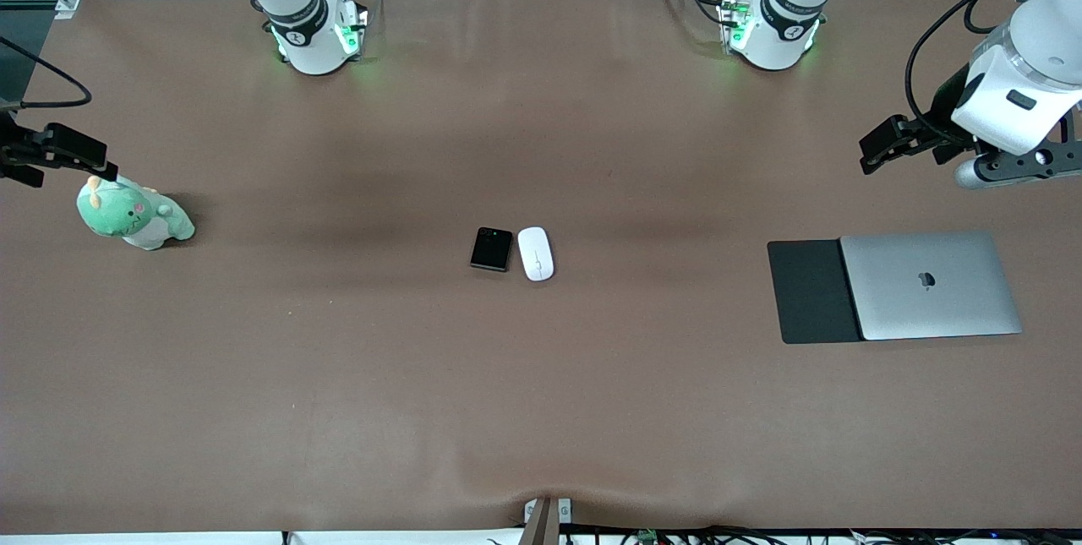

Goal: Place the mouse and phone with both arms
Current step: 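Move the left gripper from rest toward the white mouse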

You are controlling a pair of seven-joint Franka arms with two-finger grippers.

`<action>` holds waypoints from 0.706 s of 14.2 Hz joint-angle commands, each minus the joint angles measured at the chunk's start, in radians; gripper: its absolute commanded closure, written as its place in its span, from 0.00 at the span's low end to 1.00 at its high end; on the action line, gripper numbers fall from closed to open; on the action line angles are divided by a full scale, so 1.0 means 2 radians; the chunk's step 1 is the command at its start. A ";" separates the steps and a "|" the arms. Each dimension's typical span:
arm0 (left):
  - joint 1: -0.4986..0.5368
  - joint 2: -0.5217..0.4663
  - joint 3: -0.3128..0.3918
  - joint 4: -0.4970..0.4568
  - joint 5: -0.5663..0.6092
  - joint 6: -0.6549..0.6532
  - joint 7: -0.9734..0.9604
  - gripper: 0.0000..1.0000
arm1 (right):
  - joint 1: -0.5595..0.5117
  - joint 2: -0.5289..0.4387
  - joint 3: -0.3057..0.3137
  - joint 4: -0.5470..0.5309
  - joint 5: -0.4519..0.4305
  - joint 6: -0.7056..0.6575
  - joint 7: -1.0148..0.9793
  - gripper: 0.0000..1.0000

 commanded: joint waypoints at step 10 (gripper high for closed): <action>-0.009 -0.011 -0.011 0.005 0.011 -0.009 -0.025 0.00 | -0.004 -0.006 0.003 -0.017 -0.019 0.013 0.000 0.00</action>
